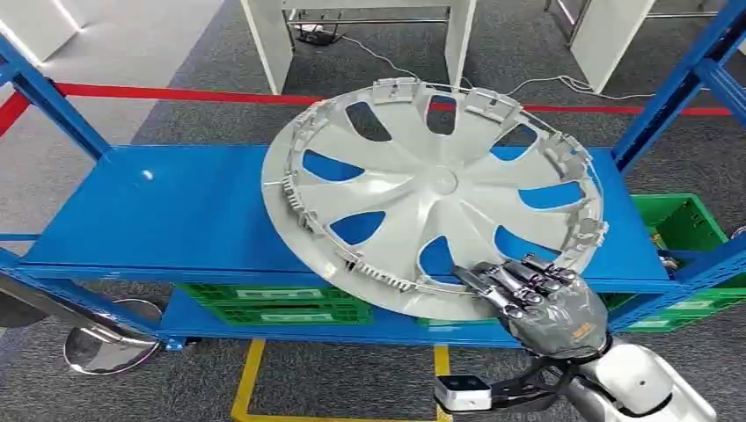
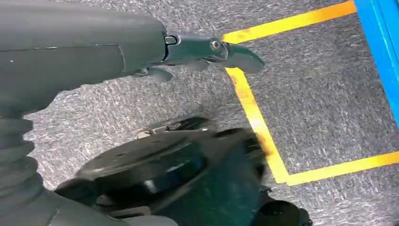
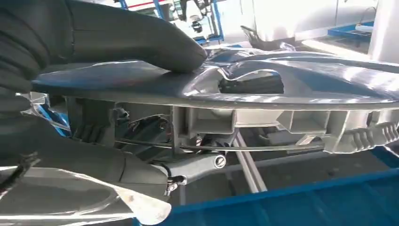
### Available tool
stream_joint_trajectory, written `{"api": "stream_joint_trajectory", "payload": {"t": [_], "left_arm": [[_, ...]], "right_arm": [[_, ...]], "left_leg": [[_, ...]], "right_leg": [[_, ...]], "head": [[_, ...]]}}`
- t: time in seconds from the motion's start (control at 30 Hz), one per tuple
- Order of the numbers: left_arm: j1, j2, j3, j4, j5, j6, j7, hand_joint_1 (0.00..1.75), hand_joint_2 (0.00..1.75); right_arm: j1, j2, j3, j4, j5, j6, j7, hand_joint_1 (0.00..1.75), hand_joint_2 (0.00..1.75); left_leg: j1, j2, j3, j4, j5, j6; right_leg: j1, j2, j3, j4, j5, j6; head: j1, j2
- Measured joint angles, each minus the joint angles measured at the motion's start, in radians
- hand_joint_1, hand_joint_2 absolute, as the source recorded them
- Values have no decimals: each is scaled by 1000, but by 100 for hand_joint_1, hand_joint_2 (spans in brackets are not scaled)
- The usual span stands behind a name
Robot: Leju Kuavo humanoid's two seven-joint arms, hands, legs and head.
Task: Take the parts from the cabinet and place them on the table.
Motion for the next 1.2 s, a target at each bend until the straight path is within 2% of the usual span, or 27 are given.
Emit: {"api": "stream_joint_trajectory", "payload": {"t": [0.03, 0.07, 0.17, 0.2, 0.23, 0.27, 0.33, 0.37, 0.4, 0.43, 0.5, 0.53, 0.57, 0.67, 0.7, 0.73, 0.77, 0.83, 0.87, 0.9, 0.93, 0.97, 1.0, 1.03, 1.07, 1.1, 1.2], "left_arm": [[-2, 0, 0, 0, 0, 0, 0, 0, 175], [-3, 0, 0, 0, 0, 0, 1, 0, 175], [-4, 2, 0, 0, 0, 1, 2, 0, 175], [-5, 2, 0, 0, 0, 1, 2, 0, 175], [-6, 1, -1, 0, 0, 1, 2, 0, 175], [-6, 1, -1, 0, 0, 1, 2, 0, 175], [-6, 0, -1, 0, 0, 1, 2, 0, 175], [-6, -1, -1, 0, 0, 1, 2, 0, 175], [-5, -1, -1, 0, 0, 1, 2, 0, 175], [-5, -2, -1, 0, 0, 1, 2, 0, 175], [-5, -2, -2, 0, 2, 1, 2, 0, 175], [-5, -2, -2, 0, 3, 2, 2, 0, 175], [-5, -2, -2, 0, 3, 2, 2, 0, 175], [-5, -2, -3, 0, 6, 6, 4, 0, 175], [-2, 3, -3, 0, 6, 7, 5, 0, 175], [-2, 2, -5, -1, 6, 7, 5, 0, 175], [-1, 4, -6, -2, 6, 7, 5, 0, 175], [-1, 4, -6, -2, 9, 8, 6, 0, 175], [-2, 3, -6, -2, 9, 8, 7, 0, 175], [-3, 1, -6, -2, 9, 6, 8, 0, 175], [-4, 1, -6, -2, 9, 6, 9, 0, 175], [-4, 1, -6, -2, 9, 5, 11, 0, 175], [-5, 1, -6, -2, 9, 5, 13, 0, 175], [-6, 2, -6, -2, 9, 5, 13, 0, 175], [-8, 2, -6, -2, 9, 5, 14, 0, 175], [-8, 2, -6, -2, 9, 5, 14, 0, 175], [-7, 2, -6, -2, 10, 5, 15, 0, 175]], "right_arm": [[0, 0, 0, 0, 0, 0, -2, 175, 175], [-2, 0, 0, 0, 0, 0, -3, 175, 175], [-1, 0, -1, 0, 0, 0, -7, 175, 175], [0, 0, -1, 0, 0, 0, -8, 175, 175], [0, -2, -1, 0, 0, 0, -7, 175, 175], [-1, -2, -1, 0, 0, 0, -7, 175, 175], [0, -2, -1, 0, 0, 0, -8, 175, 175], [1, -2, -1, 0, 0, 0, -8, 175, 175], [2, -2, -1, 2, 0, 0, -7, 175, 175], [3, -2, -1, 2, 0, 0, -7, 175, 175], [2, -2, -1, 2, 0, 0, -4, 175, 175], [0, -2, -1, 2, 0, 0, 1, 175, 175], [-1, -3, -1, 2, 0, 0, 4, 175, 175], [1, -9, -1, 2, -1, 0, 16, 175, 175], [2, -10, -1, 2, -1, 0, 20, 175, 175], [0, -10, 0, 3, -1, 0, 22, 175, 175], [2, -11, 0, 3, 0, 0, 24, 175, 175], [5, -13, 0, 3, 1, 0, 33, 175, 175], [5, -15, 0, 5, 3, 0, 40, 175, 175], [7, -18, 1, 6, 5, 0, 46, 175, 175], [9, -20, 1, 6, 6, 0, 52, 175, 175], [12, -23, 2, 7, 8, 0, 60, 175, 175], [16, -26, 2, 7, 10, 0, 66, 175, 175], [20, -29, 2, 7, 12, 0, 71, 175, 175], [24, -30, 2, 6, 13, 0, 74, 175, 175], [25, -34, 3, 6, 15, 0, 76, 175, 175], [29, -39, 4, 6, 17, 0, 76, 175, 175]], "left_leg": [[-2, 0, 38, -73, -9, 4], [-8, -1, 42, -83, -2, 6], [-13, -1, 24, -79, 13, 23], [-4, 2, 20, -92, 29, 33], [-5, 5, 11, -91, 37, 39], [-6, 6, -1, -90, 47, 48], [-10, 6, -27, -89, 65, 52], [-12, 6, -41, -88, 75, 53], [-14, 6, -53, -88, 84, 53], [-16, 6, -65, -87, 92, 53], [-17, 5, -83, -85, 106, 48], [-16, 5, -88, -82, 112, 45], [-22, 4, -95, -78, 115, 40], [-19, 4, -109, -77, 143, 24], [-26, 1, -113, -77, 151, 17], [-20, 2, -119, -71, 128, 12], [-17, 3, -136, -30, 64, 3], [-8, 4, -174, 124, -46, -10], [-5, 4, -189, 197, -76, -14], [-1, 4, -187, 238, -76, -17], [2, 4, -165, 230, -47, -19], [5, 4, -126, 184, -8, -20], [6, 4, -69, 105, 24, -18], [7, 4, -6, 17, 30, -15], [3, 4, 48, -66, 0, -9], [1, 3, 67, -109, -13, 2], [-6, 3, 43, -102, 10, 25]], "right_leg": [[0, -1, -2, -1, 5, 5], [3, -1, -8, -1, 11, 11], [-1, -1, -9, -9, 34, 32], [-1, 1, -17, 1, 26, 38], [1, 4, -31, 19, -10, 40], [1, 6, -51, 72, -68, 40], [2, 7, -90, 223, -163, 42], [3, 7, -100, 279, -181, 41], [3, 7, -92, 291, -169, 39], [3, 7, -60, 262, -136, 37], [8, 7, 49, 107, -68, 27], [12, 10, 108, 18, -69, 20], [14, 10, 147, -30, -83, 19], [17, 10, 140, -50, -88, 21], [9, 7, 119, -59, -73, 8], [6, 3, 122, -59, -64, -1], [6, 2, 110, -58, -52, -9], [7, -1, 82, -54, -32, -11], [7, -3, 67, -50, -23, -11], [7, -5, 50, -46, -14, -10], [7, -6, 34, -42, -5, -9], [7, -7, 18, -37, 3, -6], [7, -7, 5, -32, 11, -2], [7, -7, -4, -28, 18, 3], [10, -6, -10, -25, 24, 9], [11, -8, -14, -23, 32, 15], [7, -9, -20, -34, 64, 38]], "head": [[1, 0], [2, 0], [2, 0], [0, 0], [3, 0], [8, 0], [7, 0], [8, 0], [7, 0], [7, 0], [7, 0], [7, 0], [8, 0], [6, 0], [5, 0], [7, 0], [4, 0], [3, 0], [2, 0], [2, 0], [2, 0], [2, 0], [2, 0], [2, 0], [2, 0], [5, 0], [5, 0]]}}
